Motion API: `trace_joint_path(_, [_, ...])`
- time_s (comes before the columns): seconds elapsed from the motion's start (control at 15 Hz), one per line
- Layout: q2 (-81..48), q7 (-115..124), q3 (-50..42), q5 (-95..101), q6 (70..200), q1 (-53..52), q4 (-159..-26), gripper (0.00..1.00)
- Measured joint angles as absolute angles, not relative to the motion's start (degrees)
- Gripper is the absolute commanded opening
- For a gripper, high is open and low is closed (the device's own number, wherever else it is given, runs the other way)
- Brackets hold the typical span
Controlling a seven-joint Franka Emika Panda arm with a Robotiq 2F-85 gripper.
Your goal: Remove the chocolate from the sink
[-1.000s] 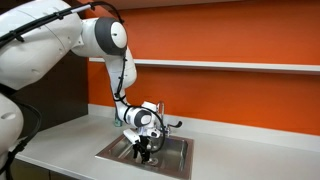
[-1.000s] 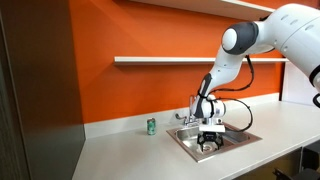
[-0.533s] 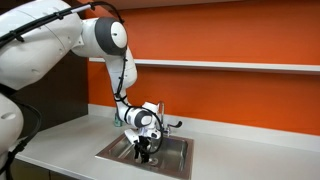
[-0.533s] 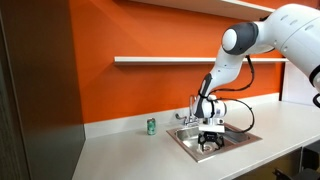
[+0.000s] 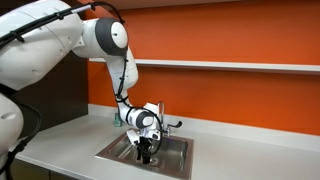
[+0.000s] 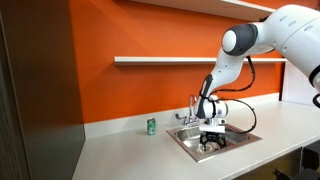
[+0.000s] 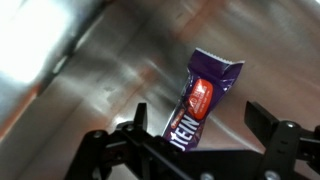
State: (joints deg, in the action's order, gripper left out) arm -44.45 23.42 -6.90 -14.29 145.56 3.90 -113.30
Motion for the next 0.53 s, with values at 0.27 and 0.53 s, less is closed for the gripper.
trace_joint_path(0.27, [-44.71, 25.16, -7.17, -14.29, 145.56, 3.86, -112.98, 1.00])
trace_joint_path(0.53, [-45.26, 27.01, -7.46, -14.30, 145.55, 3.85, -112.42, 1.00])
